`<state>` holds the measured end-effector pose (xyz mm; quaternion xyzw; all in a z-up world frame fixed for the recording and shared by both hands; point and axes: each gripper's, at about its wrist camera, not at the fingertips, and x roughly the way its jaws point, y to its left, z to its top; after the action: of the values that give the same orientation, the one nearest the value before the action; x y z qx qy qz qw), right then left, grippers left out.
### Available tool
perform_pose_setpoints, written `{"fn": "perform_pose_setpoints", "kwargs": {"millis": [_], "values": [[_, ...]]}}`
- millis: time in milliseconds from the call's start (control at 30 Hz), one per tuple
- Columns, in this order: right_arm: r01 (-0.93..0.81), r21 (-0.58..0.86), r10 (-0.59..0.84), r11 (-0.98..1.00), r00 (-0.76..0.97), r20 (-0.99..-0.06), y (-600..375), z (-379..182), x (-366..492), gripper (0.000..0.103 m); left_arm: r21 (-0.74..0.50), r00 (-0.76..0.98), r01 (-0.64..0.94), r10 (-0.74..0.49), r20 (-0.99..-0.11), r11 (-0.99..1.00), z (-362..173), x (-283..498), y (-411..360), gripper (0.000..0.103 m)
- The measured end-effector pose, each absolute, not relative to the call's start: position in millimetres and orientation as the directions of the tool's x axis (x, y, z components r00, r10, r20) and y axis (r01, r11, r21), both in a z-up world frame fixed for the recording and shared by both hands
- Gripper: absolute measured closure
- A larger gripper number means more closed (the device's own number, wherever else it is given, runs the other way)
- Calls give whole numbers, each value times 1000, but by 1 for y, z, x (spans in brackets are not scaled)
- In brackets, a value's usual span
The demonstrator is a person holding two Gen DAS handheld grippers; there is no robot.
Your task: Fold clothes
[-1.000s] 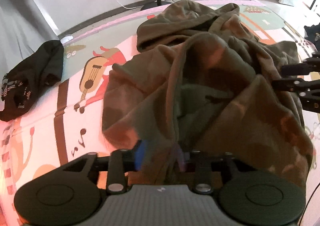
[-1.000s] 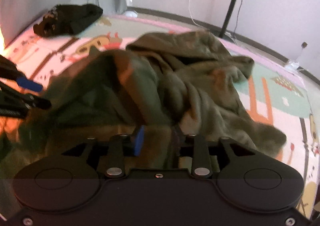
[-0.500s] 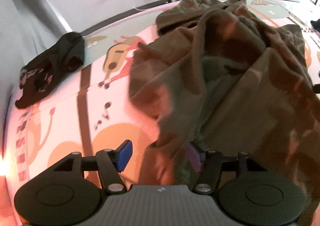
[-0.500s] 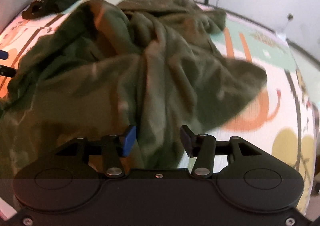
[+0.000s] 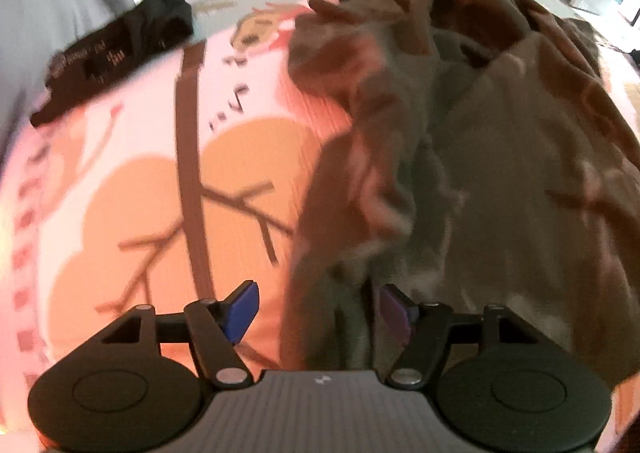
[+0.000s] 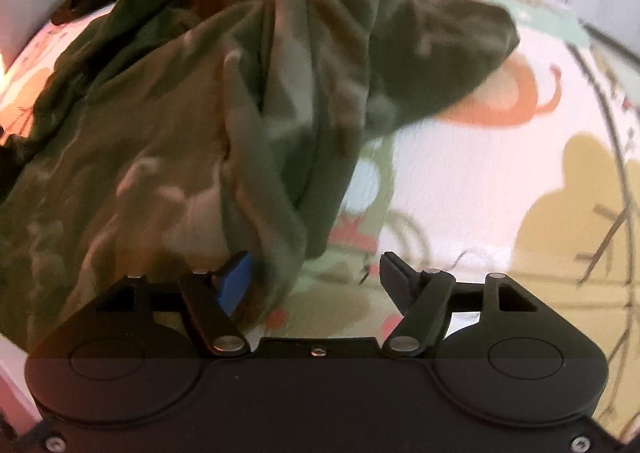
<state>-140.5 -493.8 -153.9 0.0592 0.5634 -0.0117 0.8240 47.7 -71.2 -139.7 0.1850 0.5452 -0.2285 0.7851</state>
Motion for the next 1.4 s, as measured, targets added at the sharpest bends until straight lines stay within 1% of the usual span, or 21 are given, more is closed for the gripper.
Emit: {"fn": "perform_pose_setpoints", "kwargs": {"millis": [367, 500, 567, 700, 767, 800, 833, 867, 933, 967, 1000, 1033, 1067, 1100, 1133, 1233, 1300, 1400], "values": [[78, 254, 211, 964, 358, -909, -475, -181, -168, 35, -38, 203, 550, -178, -963, 834, -167, 4, -38, 31], [105, 299, 245, 948, 355, -902, -472, -191, -178, 36, -66, 184, 545, -196, -963, 836, -173, -5, -36, 26], [113, 309, 250, 944, 364, -897, -470, -195, -181, 35, -70, 175, 550, -197, -965, 832, -177, -10, -36, 25], [102, 326, 261, 940, 404, -877, -467, -197, -185, 35, -80, 172, 562, -212, -962, 823, -182, -22, -37, 18], [95, 334, 265, 938, 424, -866, -466, -198, -186, 38, -82, 173, 573, -218, -960, 815, -183, -26, -40, 17], [83, 330, 263, 940, 436, -860, -464, -198, -186, 42, -77, 178, 576, -217, -960, 814, -184, -27, -41, 17], [67, 330, 268, 942, 445, -855, -462, -198, -187, 55, -73, 182, 575, -215, -960, 815, -184, -28, -41, 19], [46, 334, 280, 941, 448, -849, -459, -198, -186, 61, -70, 186, 574, -213, -959, 816, -184, -29, -41, 20], [12, 340, 298, 940, 452, -840, -453, -197, -186, 82, -63, 197, 567, -210, -958, 821, -182, -30, -40, 31], [9, 338, 296, 941, 458, -838, -451, -195, -186, 85, -64, 200, 561, -210, -957, 825, -181, -30, -38, 33], [7, 335, 294, 942, 464, -836, -449, -194, -185, 91, -69, 200, 555, -213, -956, 829, -180, -31, -37, 42], [10, 337, 295, 941, 464, -835, -449, -192, -185, 95, -82, 193, 552, -222, -956, 830, -178, -31, -36, 53], [12, 340, 295, 941, 465, -835, -449, -189, -185, 96, -95, 185, 548, -231, -955, 831, -176, -31, -35, 59], [13, 340, 295, 940, 466, -834, -449, -187, -184, 97, -104, 180, 548, -238, -954, 830, -174, -31, -35, 71], [8, 326, 285, 945, 464, -838, -449, -183, -185, 98, -100, 180, 557, -238, -954, 824, -172, -31, -37, 77], [-12, 281, 255, 960, 461, -850, -449, -169, -188, 99, -74, 187, 589, -225, -956, 805, -167, -34, -46, 81], [-13, 268, 243, 963, 461, -853, -450, -156, -188, 99, -55, 194, 600, -212, -958, 798, -166, -33, -51, 82], [-33, 233, 222, 972, 460, -860, -455, -134, -193, 99, -64, 186, 593, -214, -959, 802, -164, -29, -52, 82]]}}
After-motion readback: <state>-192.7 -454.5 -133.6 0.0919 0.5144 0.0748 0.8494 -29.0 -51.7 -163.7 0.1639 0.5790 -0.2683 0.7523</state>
